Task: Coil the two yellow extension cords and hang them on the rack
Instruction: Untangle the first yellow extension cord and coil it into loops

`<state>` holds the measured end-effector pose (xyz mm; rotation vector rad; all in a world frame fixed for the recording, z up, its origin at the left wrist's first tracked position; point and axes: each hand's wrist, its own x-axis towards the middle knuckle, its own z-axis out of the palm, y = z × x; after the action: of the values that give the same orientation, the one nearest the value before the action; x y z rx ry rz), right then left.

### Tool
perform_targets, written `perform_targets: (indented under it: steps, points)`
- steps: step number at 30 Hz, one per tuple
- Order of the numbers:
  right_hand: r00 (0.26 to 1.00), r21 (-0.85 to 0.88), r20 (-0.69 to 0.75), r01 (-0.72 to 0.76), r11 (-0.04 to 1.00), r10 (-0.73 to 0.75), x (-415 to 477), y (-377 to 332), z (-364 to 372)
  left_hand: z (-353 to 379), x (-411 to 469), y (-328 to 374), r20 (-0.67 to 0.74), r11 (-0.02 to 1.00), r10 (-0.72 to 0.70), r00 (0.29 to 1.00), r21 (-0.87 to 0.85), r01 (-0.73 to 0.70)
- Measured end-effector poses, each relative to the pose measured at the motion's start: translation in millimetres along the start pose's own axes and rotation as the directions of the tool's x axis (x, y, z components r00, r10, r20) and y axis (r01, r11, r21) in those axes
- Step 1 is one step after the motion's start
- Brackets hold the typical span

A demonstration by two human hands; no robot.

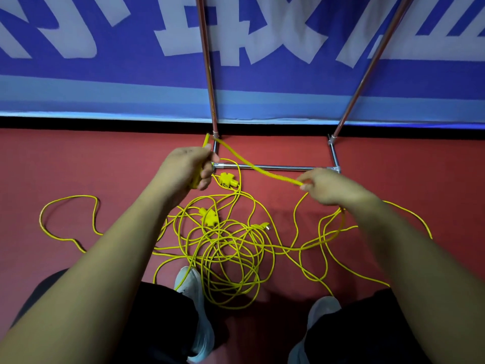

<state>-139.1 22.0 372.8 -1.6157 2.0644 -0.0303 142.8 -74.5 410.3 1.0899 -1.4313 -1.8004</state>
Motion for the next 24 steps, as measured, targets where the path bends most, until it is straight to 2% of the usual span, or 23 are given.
perform_targets:
  steps: [1,2,4,6,7,9,12,14,16,17,18,21,22,24]
  points:
    - [0.996,-0.065,0.072,0.055,0.996,-0.05,-5,-10,-1,1,0,-2,-0.001,0.995,-0.003,1.0,0.095,0.003]
    - [0.983,-0.053,0.152,0.11,0.993,-0.1,-11,-21,-3,3,-1,-3,0.015,0.983,-0.013,1.0,0.183,0.01]
    - [0.92,0.129,0.317,0.2,0.971,-0.232,-23,-41,-10,9,-5,-5,0.092,0.947,-0.046,0.995,0.321,0.014]
    - [0.851,0.371,0.37,0.231,0.899,-0.372,-33,-52,-19,21,-11,-5,0.199,0.912,-0.096,0.975,0.41,0.006]
    - [0.848,0.476,0.322,0.239,0.847,-0.42,-36,-55,-22,28,-14,-5,0.251,0.898,-0.126,0.96,0.441,0.002]
    - [0.893,0.635,0.131,0.258,0.728,-0.431,-35,-59,-26,38,-19,-6,0.367,0.888,-0.165,0.916,0.458,-0.023]
    - [0.946,0.736,-0.098,0.277,0.618,-0.308,-24,-55,-23,39,-20,-9,0.479,0.946,-0.145,0.866,0.324,-0.022]
    - [0.95,0.676,-0.118,0.291,0.677,-0.29,-18,-41,-22,33,-16,-8,0.445,0.982,-0.085,0.891,0.189,-0.001]
    - [0.954,0.601,-0.052,0.266,0.754,-0.295,-13,-23,-19,24,-12,-4,0.387,0.999,-0.039,0.921,0.041,0.025]
    - [0.959,0.609,-0.033,0.242,0.755,-0.281,-11,-16,-17,19,-11,-1,0.373,1.0,-0.028,0.928,0.004,0.028]
    - [0.966,0.659,-0.037,0.217,0.721,-0.256,-10,-11,-14,14,-10,1,0.368,0.999,-0.034,0.929,0.027,0.026]
    - [0.977,0.812,-0.118,0.198,0.548,-0.178,-9,-11,-13,9,-14,7,0.409,0.935,-0.144,0.901,0.354,-0.011]
    - [0.979,0.821,-0.136,0.197,0.536,-0.151,-8,-13,-14,9,-16,9,0.416,0.901,-0.188,0.89,0.433,-0.012]
    - [0.974,0.754,-0.186,0.225,0.617,-0.128,-10,-15,-21,8,-19,11,0.411,0.875,-0.219,0.885,0.484,-0.008]
